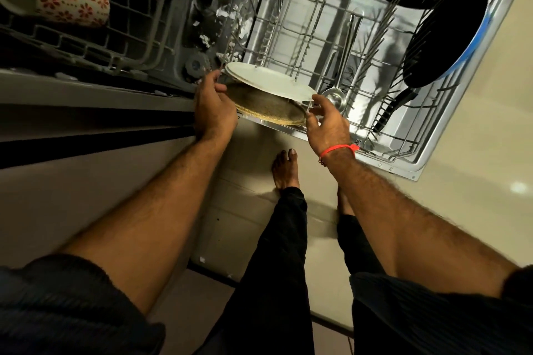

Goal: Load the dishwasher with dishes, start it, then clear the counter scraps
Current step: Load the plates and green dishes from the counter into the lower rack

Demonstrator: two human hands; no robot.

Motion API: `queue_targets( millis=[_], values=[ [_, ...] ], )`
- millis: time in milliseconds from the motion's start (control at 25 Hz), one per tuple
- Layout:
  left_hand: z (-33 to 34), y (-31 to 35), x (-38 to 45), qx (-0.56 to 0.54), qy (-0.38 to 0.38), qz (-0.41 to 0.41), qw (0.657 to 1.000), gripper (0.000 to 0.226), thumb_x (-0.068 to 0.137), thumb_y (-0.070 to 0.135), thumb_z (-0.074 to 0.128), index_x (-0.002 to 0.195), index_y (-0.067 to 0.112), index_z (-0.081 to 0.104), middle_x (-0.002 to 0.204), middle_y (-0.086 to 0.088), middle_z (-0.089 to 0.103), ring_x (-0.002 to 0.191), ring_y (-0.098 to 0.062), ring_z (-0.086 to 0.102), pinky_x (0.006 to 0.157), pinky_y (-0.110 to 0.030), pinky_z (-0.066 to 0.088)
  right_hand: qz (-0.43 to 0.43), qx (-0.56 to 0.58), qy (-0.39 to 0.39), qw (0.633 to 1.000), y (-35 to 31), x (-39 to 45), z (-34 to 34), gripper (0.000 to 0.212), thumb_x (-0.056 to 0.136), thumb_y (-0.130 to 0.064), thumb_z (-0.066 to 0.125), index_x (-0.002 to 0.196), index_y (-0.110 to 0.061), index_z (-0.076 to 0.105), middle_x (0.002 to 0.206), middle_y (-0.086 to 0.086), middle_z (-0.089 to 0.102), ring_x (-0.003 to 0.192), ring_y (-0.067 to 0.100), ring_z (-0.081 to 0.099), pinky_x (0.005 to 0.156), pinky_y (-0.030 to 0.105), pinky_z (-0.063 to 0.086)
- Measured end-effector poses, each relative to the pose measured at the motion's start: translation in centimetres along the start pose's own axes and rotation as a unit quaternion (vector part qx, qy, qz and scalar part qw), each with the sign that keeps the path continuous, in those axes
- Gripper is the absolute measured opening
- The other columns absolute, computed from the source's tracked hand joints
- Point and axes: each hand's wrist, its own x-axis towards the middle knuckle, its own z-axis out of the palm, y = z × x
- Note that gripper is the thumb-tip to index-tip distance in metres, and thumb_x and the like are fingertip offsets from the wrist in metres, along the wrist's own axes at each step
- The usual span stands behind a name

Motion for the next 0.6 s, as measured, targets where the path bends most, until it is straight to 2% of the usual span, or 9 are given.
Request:
queue_targets(
  millis=[160,280,360,440,480,600],
  values=[
    [-2.4,-1.1,-5.0,-0.053,0.017,0.052,0.997,0.056,0.090,-0.005,0.049,0.139,0.022,0.055,0.128,0.005,0.054,0.117,-0.014,0.055,0.105,-0.030,0.047,-0.087,-0.006,0.007,0.996,-1.5,-2.2,-1.8,0.035,0.094,-0.013,0.054,0.127,-0.023,0.062,0.112,0.005,0.072,0.103,0.023,0.067,0.097,0.040,0.052],
    [-5.8,-0.2,-10.0,-0.103,0.021,0.088,0.991,0.056,0.093,-0.002,0.051,0.143,0.023,0.053,0.136,0.002,0.052,0.103,-0.014,0.062,0.093,-0.027,0.054,-0.163,-0.017,-0.048,0.985,-4.8,-5.1,-4.6,0.035,0.093,-0.007,0.053,0.123,-0.020,0.066,0.108,0.005,0.072,0.101,0.021,0.067,0.096,0.033,0.052],
    [-9.2,1.3,-14.0,-0.124,0.034,0.119,0.985,0.053,0.095,-0.001,0.052,0.142,0.023,0.053,0.133,0.005,0.049,0.091,-0.006,0.059,0.090,-0.026,0.055,-0.206,-0.014,-0.092,0.974,-7.8,-8.3,-7.2,0.034,0.093,-0.006,0.054,0.123,-0.018,0.067,0.106,0.001,0.073,0.097,0.014,0.067,0.094,0.023,0.051],
    [-12.6,2.7,-17.6,-0.128,0.061,0.152,0.978,0.049,0.095,0.000,0.054,0.139,0.019,0.055,0.130,0.008,0.049,0.089,-0.003,0.058,0.093,-0.028,0.054,-0.248,-0.007,-0.120,0.961,-10.7,-11.5,-9.3,0.032,0.094,-0.007,0.055,0.121,-0.017,0.068,0.100,-0.002,0.073,0.089,0.004,0.065,0.086,0.008,0.048],
    [-14.6,3.3,-19.6,-0.122,0.085,0.163,0.975,0.048,0.095,0.000,0.055,0.139,0.018,0.055,0.131,0.008,0.051,0.090,-0.003,0.058,0.093,-0.026,0.053,-0.276,0.000,-0.137,0.951,-12.4,-13.4,-10.3,0.031,0.094,-0.005,0.055,0.120,-0.016,0.068,0.098,-0.002,0.073,0.087,0.000,0.064,0.084,0.005,0.046],
    [-20.6,4.8,-25.6,-0.123,0.160,0.177,0.963,0.050,0.095,0.001,0.055,0.144,0.014,0.051,0.137,-0.001,0.055,0.099,-0.003,0.059,0.090,-0.016,0.049,-0.361,0.018,-0.176,0.916,-17.3,-18.6,-12.4,0.030,0.094,-0.005,0.053,0.116,-0.015,0.070,0.094,-0.003,0.074,0.088,0.001,0.067,0.088,0.013,0.050]
  ],
)
